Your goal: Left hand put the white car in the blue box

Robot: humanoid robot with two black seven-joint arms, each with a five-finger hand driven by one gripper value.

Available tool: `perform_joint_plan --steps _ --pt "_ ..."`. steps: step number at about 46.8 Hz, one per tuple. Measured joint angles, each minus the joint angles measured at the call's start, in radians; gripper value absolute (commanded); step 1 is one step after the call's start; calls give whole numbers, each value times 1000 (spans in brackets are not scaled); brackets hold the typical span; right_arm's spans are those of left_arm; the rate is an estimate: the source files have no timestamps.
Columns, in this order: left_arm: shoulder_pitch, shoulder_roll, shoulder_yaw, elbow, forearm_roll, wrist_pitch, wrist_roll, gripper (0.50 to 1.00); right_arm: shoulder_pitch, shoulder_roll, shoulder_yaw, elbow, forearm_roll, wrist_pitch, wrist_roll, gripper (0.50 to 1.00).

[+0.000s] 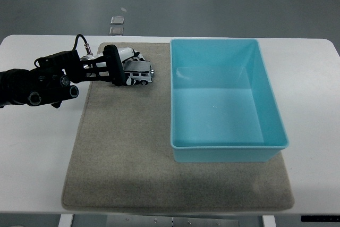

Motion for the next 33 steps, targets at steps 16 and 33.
perform_joint_plan --steps 16,33 --pt "-16 14 9 1 0 -4 -13 500 0 0 0 0 0 0 0 936" --pt "-232 96 -1 -5 1 -17 -22 500 0 0 0 0 0 0 0 936"
